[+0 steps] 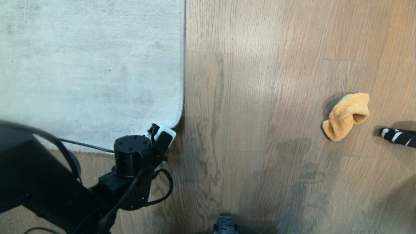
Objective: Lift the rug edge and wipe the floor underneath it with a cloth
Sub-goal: Lift up the carpet
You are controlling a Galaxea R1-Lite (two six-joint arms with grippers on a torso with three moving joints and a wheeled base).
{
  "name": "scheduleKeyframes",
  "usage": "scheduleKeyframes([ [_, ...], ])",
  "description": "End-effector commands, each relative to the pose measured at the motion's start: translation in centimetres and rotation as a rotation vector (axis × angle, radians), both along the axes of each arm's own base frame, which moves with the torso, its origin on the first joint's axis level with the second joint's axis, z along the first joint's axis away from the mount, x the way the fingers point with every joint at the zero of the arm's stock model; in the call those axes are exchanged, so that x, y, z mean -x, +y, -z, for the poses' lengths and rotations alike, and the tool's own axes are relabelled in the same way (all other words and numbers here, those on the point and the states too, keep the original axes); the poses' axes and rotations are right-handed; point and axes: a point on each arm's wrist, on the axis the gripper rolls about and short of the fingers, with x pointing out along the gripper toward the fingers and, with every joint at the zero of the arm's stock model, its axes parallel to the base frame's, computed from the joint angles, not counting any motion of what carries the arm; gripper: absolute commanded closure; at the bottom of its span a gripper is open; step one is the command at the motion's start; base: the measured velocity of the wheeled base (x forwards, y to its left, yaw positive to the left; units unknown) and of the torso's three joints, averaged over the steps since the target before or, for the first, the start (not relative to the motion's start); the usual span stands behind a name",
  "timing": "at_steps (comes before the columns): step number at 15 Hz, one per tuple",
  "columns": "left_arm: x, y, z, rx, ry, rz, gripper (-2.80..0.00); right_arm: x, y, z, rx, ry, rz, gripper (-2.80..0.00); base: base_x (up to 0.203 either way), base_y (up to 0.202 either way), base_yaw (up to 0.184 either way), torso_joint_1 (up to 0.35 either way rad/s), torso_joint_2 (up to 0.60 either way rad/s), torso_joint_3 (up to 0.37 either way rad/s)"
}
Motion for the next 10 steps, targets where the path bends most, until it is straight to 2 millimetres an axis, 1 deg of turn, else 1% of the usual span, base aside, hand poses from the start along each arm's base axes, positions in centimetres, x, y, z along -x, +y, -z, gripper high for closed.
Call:
scheduleKeyframes([
  [1, 0.8, 1.1, -1.6, 0.021, -0.042, -0.019, 0.0, 0.0, 0.0, 0.0, 0.0, -0.001, 0.001, 0.0, 0.0, 0.0, 0.0, 0.0, 0.0, 0.0],
  [5, 1.9, 2.3, -3.1, 0.046, -0.083, -0.039, 0.0, 0.0, 0.0, 0.0, 0.0, -0.002, 0.001, 0.0, 0.0, 0.0, 0.0, 0.0, 0.0, 0.0],
  [10, 3.0, 3.7, -5.7, 0.095, -0.17, -0.066, 0.0, 0.0, 0.0, 0.0, 0.0, -0.001, 0.001, 0.0, 0.0, 0.0, 0.0, 0.0, 0.0, 0.0],
])
